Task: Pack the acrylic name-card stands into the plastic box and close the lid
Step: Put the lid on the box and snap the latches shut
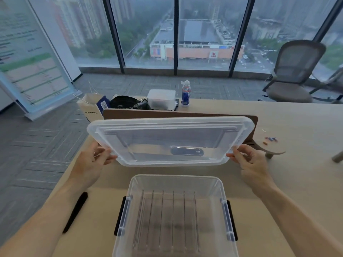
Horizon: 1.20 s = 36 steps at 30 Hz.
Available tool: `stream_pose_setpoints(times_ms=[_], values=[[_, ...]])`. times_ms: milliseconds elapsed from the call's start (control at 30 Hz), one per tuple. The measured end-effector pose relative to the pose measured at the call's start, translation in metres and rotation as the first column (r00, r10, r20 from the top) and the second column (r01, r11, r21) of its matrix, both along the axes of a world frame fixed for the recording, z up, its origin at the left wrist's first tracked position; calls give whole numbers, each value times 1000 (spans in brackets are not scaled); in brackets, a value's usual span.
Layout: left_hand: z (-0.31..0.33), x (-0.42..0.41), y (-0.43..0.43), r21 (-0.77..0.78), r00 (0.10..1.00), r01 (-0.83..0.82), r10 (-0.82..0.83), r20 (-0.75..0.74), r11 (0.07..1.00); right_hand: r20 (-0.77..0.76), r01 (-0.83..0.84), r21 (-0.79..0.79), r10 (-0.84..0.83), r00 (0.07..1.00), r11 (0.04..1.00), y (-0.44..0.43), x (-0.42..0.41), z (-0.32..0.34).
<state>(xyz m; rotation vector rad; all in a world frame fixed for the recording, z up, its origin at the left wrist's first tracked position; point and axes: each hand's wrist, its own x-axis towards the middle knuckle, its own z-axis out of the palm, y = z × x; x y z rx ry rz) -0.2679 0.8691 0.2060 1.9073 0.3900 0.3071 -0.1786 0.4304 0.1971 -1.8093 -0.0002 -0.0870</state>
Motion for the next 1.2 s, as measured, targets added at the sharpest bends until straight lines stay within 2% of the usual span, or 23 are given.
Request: stream_pose_setpoints(times_ms=[133, 200, 300, 400, 533, 600, 767, 1200], values=[[0, -10, -4, -177, 1000, -13, 10, -19, 984, -66, -19, 48, 22, 998, 999, -13, -5, -9], [-1, -16, 0, -265, 999, -28, 17, -43, 964, -126, -3, 137, 20, 992, 991, -19, -9, -14], [-1, -24, 7, -269, 994, -6, -25, -109, 963, -237, 6, 248, 55, 970, 969, -23, -17, -6], [-1, -24, 1, -327, 985, -97, 44, -166, 940, -370, 109, 296, 8, 929, 949, -19, -25, -1], [-8, -21, -5, -174, 986, -119, 95, -140, 978, -277, 75, 97, -46, 960, 992, -15, -30, -12], [-10, -20, -5, -174, 985, -136, 114, -130, 975, -254, 67, 24, -59, 966, 997, -13, -32, -9], [-13, -23, -8, -177, 984, -96, 66, -166, 980, -221, 7, -113, -32, 975, 994, -10, -37, -13], [-60, -48, -11, -24, 958, -55, 46, -285, 998, -133, 36, -371, -91, 987, 928, -7, -69, -41]])
